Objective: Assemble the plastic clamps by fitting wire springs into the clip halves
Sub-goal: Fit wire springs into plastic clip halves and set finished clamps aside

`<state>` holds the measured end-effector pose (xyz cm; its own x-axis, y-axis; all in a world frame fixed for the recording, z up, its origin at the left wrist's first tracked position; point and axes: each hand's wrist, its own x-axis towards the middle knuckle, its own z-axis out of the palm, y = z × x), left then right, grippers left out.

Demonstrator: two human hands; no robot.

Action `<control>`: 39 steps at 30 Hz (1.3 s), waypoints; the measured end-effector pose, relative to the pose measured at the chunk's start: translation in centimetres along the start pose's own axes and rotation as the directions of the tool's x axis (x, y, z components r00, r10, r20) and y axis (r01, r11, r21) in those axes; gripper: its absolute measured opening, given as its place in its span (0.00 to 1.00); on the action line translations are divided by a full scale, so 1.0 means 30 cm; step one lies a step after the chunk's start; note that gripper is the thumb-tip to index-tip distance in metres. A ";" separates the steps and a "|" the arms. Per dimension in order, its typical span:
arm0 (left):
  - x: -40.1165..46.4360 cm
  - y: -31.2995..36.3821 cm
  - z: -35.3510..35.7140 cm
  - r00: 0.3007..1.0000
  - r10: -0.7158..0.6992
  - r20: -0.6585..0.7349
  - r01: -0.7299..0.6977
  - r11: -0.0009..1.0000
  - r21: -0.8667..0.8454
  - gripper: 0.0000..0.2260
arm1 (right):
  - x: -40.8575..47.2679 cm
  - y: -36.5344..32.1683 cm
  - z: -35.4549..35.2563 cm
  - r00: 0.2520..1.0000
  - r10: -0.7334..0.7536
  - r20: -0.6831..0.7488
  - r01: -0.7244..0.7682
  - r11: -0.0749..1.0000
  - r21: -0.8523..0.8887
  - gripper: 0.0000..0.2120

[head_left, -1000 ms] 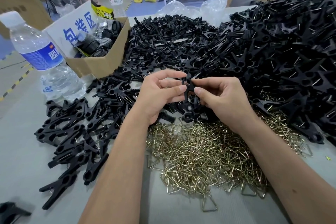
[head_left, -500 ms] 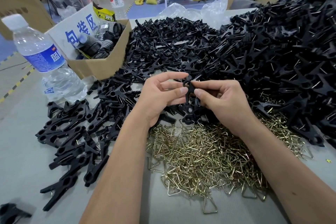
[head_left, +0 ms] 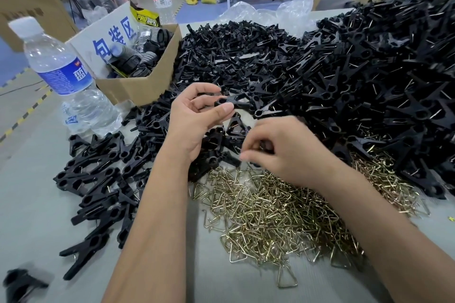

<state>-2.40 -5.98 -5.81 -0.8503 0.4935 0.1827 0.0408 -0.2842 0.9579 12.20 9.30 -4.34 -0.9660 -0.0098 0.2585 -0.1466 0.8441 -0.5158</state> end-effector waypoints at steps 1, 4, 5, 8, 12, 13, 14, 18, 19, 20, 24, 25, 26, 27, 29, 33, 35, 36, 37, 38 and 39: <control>0.003 -0.002 -0.002 1.000 -0.003 -0.011 0.003 1.000 0.006 0.19 | 0.003 -0.019 0.010 0.995 -0.037 0.092 0.045 0.995 -0.086 0.10; 0.009 -0.010 -0.006 0.999 -0.008 -0.039 0.011 0.997 0.072 0.15 | 0.020 -0.058 0.039 0.968 -0.080 0.239 0.129 0.972 -0.197 0.12; 0.010 -0.012 -0.007 0.999 -0.009 -0.046 0.013 0.996 0.085 0.13 | 0.024 -0.062 0.043 0.963 -0.085 0.256 0.136 0.973 -0.189 0.10; 0.009 -0.010 -0.006 0.998 -0.015 -0.056 0.020 0.995 0.101 0.12 | 0.020 -0.056 0.040 0.974 -0.082 0.213 0.093 0.995 -0.045 0.02; 0.012 -0.008 -0.004 0.998 -0.018 -0.066 0.026 0.993 0.119 0.13 | 0.002 -0.019 0.008 0.997 0.048 0.055 -0.062 0.950 0.306 0.05; 0.013 -0.008 -0.004 0.998 -0.017 -0.065 0.024 0.993 0.116 0.13 | 0.000 -0.006 -0.003 0.996 0.080 0.032 -0.086 0.926 0.367 0.07; 0.013 -0.009 -0.004 0.998 -0.015 -0.063 0.022 0.993 0.116 0.13 | -0.001 0.007 -0.014 0.994 0.110 0.010 -0.104 0.903 0.416 0.07; 0.012 -0.009 -0.009 0.999 -0.017 -0.034 0.021 0.992 0.124 0.13 | 0.000 0.051 -0.037 0.957 0.272 -0.099 -0.155 0.769 0.620 0.08; 0.014 -0.010 -0.010 1.000 -0.014 -0.025 0.017 0.991 0.130 0.13 | 0.000 0.058 -0.037 0.940 0.318 -0.126 -0.152 0.717 0.680 0.10; 0.014 -0.011 -0.009 1.000 -0.010 -0.017 0.012 0.990 0.141 0.13 | -0.001 0.061 -0.035 0.918 0.368 -0.145 -0.145 0.654 0.743 0.11; 0.012 -0.011 -0.004 0.998 0.038 0.056 -0.046 0.989 0.138 0.14 | -0.001 0.056 -0.030 0.813 0.549 -0.193 -0.093 0.451 0.888 0.05; 0.009 -0.011 -0.001 0.995 0.047 0.091 -0.058 0.991 0.119 0.14 | 0.000 0.056 -0.027 0.794 0.572 -0.206 -0.087 0.442 0.893 0.05; 0.005 -0.011 0.004 0.991 0.051 0.125 -0.064 0.993 0.103 0.14 | 0.001 0.054 -0.024 0.781 0.585 -0.216 -0.085 0.443 0.893 0.06; 0.002 -0.011 0.012 0.986 0.051 0.156 -0.066 0.993 0.095 0.15 | 0.001 0.053 -0.022 0.771 0.597 -0.223 -0.087 0.446 0.891 0.06; -0.004 -0.013 0.030 0.978 0.045 0.203 -0.068 0.992 0.108 0.15 | 0.001 0.053 -0.017 0.745 0.625 -0.233 -0.105 0.455 0.884 0.05; -0.011 -0.014 0.056 0.973 0.022 0.230 -0.056 0.989 0.140 0.16 | 0.006 0.056 0.002 0.702 0.667 -0.249 -0.130 0.463 0.877 0.05; -0.013 -0.014 0.062 0.971 0.005 0.238 -0.044 0.987 0.156 0.16 | 0.009 0.056 0.007 0.691 0.679 -0.249 -0.125 0.451 0.884 0.05; -0.013 -0.015 0.065 0.970 -0.004 0.241 -0.038 0.985 0.167 0.16 | 0.010 0.057 0.009 0.688 0.682 -0.250 -0.123 0.448 0.886 0.04; -0.014 -0.016 0.069 0.970 -0.012 0.241 -0.032 0.984 0.178 0.15 | 0.011 0.059 0.010 0.684 0.683 -0.254 -0.121 0.450 0.885 0.04; -0.015 -0.017 0.071 0.971 -0.017 0.238 -0.029 0.982 0.186 0.15 | 0.011 0.061 0.012 0.682 0.683 -0.261 -0.120 0.457 0.881 0.05; -0.016 -0.018 0.074 0.972 -0.018 0.234 -0.028 0.981 0.191 0.14 | 0.011 0.062 0.014 0.681 0.681 -0.269 -0.119 0.466 0.877 0.05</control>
<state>-0.85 -4.22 -5.90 -0.7047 0.6771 0.2119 0.1639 -0.1351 0.9772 11.51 10.65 -5.58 -0.7007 0.7121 0.0445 -0.1398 -0.0759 -0.9873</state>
